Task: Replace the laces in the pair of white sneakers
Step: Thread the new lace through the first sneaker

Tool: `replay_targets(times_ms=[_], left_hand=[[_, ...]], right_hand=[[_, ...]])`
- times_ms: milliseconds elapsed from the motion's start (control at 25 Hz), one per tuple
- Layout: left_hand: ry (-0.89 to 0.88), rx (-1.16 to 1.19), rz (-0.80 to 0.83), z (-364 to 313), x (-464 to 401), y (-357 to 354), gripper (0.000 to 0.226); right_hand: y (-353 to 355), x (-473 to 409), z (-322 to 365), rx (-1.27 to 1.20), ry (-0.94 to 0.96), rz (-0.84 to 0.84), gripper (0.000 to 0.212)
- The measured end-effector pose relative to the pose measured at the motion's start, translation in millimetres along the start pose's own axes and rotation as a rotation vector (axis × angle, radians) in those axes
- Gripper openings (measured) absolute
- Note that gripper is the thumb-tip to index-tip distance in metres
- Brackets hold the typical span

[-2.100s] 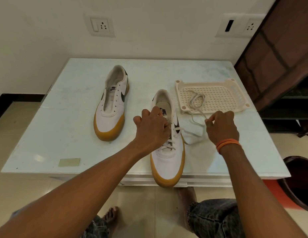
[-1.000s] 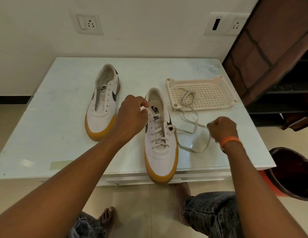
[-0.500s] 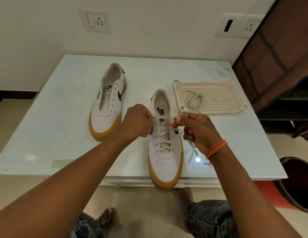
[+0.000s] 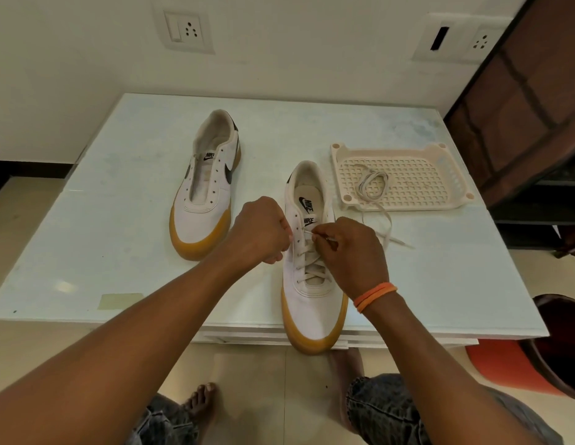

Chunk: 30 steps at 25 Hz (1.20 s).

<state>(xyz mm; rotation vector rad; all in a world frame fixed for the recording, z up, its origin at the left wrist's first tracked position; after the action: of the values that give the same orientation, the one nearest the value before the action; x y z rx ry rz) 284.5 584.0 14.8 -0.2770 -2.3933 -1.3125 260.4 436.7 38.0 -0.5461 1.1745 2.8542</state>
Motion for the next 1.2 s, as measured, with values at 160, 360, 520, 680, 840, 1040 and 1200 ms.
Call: replay_targets(times_ms=[160,360,520,680,840,1040,1200], left_hand=[[-0.062,-0.019,-0.045,0,3,-5,0.003],[-0.070,0.044,-0.018,-1,3,-6,0.004],[-0.030,0.131,0.027,2,5,-7,0.002],[0.008,0.265,0.087,8,5,-11,0.001],[-0.065,0.167,0.003,3,3,-8,0.011],[-0.050,-0.046,0.020,3,0,12,0.009],[0.106,-0.296,-0.194,48,-9,76,0.014]], right_hand=[[5,1,9,0.121,0.087,-0.031,0.010],[-10,2,-9,-0.147,-0.077,0.038,0.008],[-22,-1,-32,-0.338,-0.282,0.105,0.008],[-38,4,-39,-0.445,-0.427,0.144,0.010],[-36,-1,-31,-0.385,-0.375,0.218,0.009],[-13,-10,-28,-0.294,-0.199,0.264,0.035],[2,-14,-32,0.000,-0.109,0.213,0.061]])
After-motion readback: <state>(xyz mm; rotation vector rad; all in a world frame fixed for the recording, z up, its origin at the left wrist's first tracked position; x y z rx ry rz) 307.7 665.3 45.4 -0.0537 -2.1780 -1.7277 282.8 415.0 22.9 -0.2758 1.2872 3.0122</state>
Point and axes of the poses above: each hand's wrist, its own x-axis away from the middle knuckle, its own y-axis out of the back of the hand, z = x × y, the point moved 10 cm from there along -x, towards the middle knuckle, and after that the axes turned 13 degrees about -x, right-handed, at the moved point
